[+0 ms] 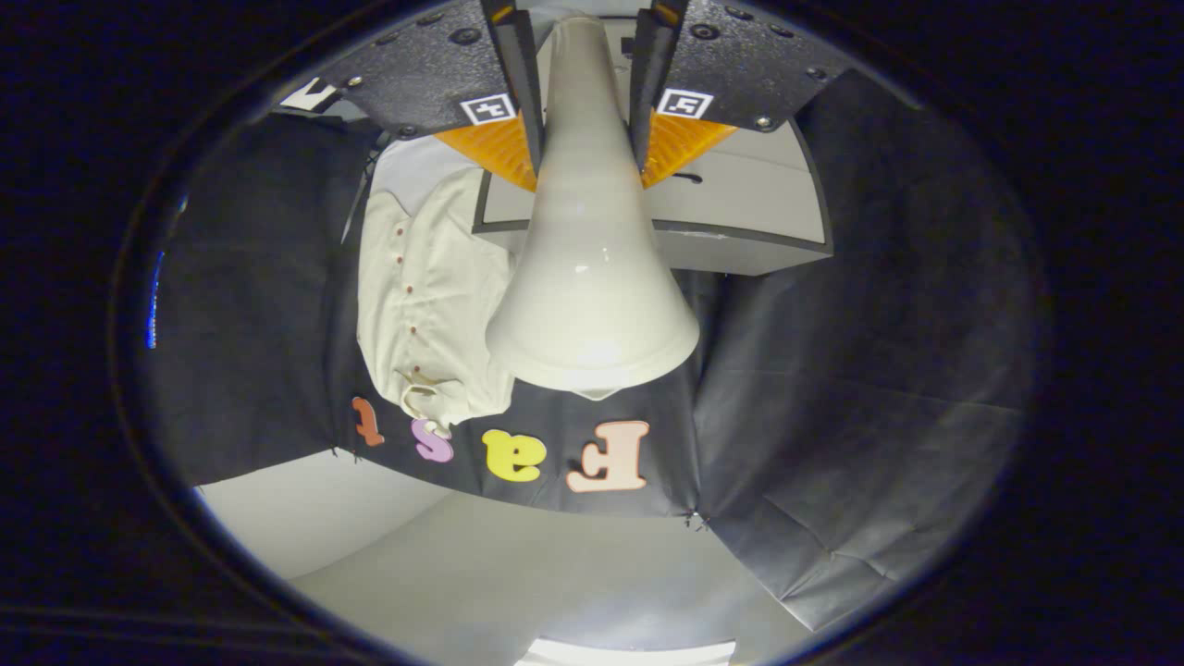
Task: Iron the clothes twice with a garment steamer, once on the left side and once on the right side.
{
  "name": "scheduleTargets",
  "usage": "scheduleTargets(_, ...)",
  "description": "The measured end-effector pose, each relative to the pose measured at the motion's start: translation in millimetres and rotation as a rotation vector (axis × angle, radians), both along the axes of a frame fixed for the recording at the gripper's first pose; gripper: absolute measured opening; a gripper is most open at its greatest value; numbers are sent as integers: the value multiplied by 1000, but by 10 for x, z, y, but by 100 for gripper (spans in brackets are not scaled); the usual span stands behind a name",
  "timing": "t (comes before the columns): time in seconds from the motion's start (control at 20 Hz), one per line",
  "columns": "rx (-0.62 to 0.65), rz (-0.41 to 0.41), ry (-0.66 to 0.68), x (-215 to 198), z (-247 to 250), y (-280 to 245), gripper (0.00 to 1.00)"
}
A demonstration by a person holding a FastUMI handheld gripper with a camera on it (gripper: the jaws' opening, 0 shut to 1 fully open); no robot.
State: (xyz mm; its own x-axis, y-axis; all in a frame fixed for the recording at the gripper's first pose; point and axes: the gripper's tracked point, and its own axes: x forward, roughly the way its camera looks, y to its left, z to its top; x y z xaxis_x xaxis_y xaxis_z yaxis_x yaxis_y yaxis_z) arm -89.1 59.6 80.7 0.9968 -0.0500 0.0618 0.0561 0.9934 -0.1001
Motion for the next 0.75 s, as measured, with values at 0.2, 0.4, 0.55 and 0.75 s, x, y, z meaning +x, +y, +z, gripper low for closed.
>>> scheduleTargets(0.2, -27, -31, -18, -163, -88, -127, 42)
scheduleTargets(0.4, 7, -40, -30, -181, -188, -235, 42)
scheduleTargets(0.55, -2, -75, -9, -152, -284, -413, 42)
scheduleTargets(0.75, 27, -77, -28, -153, -298, -483, 42)
